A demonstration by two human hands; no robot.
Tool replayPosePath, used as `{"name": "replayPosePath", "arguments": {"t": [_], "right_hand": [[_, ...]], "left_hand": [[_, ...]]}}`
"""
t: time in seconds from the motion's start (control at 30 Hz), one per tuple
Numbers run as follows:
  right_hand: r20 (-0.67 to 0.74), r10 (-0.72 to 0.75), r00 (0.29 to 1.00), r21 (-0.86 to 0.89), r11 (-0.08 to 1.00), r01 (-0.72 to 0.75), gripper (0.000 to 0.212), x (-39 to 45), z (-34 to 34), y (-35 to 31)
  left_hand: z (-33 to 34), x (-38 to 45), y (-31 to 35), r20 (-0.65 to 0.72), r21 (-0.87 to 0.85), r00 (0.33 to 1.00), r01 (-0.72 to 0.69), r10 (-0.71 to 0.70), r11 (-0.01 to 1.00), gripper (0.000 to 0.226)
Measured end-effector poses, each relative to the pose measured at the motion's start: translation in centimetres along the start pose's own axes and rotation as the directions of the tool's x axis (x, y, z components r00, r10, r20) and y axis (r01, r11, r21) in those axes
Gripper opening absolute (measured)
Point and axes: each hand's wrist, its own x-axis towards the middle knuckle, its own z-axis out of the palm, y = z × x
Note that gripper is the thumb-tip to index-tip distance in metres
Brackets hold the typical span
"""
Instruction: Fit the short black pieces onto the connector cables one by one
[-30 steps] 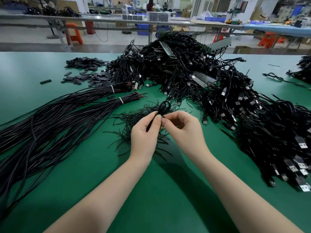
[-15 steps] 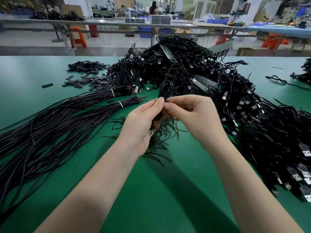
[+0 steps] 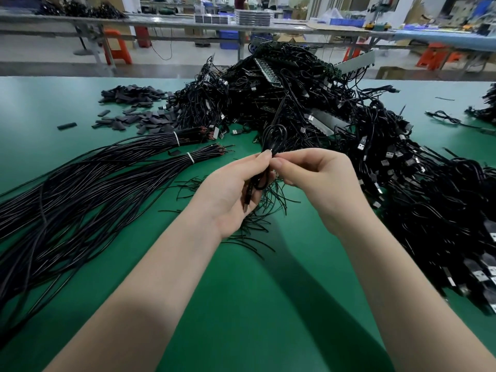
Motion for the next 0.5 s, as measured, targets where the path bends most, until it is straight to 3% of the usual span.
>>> {"name": "replayPosePath", "arguments": {"t": [0.13,0.2,0.3,0.4,0.5], "right_hand": [[0.021,0.005,1.000,-0.073,0.997,-0.003,0.002,0.2,0.0,-0.4],[0.046,0.030,0.998,-0.031,0.999,-0.029,0.002,0.2,-0.3,-0.5],[0.148,0.078,0.986,0.000,0.997,-0.079,0.006,-0.1,-0.9,-0.3],[0.227,0.097,0.969,-0.133,0.989,-0.068,0.013,-0.3,-1.0,-0.1],[0.239,0.137,0.961,-0.242,0.967,-0.077,0.015,-0.4,-1.0,0.1]], "left_hand": [[-0.1,0.2,-0.1,0.052,-0.029,0.999,-0.008,0.010,1.000,0.020],[-0.3,0.1,0.1,0.128,0.052,0.991,-0.057,0.050,0.997,0.011],[-1.3,0.0,1.0,0.139,0.274,0.985,-0.134,0.098,0.952,0.032],[-2.2,-0.3,1.7,0.164,0.605,0.955,-0.295,0.246,0.740,0.017],[-2.3,-0.6,1.6,0.269,0.751,0.901,-0.417,0.340,0.512,0.015]]}}
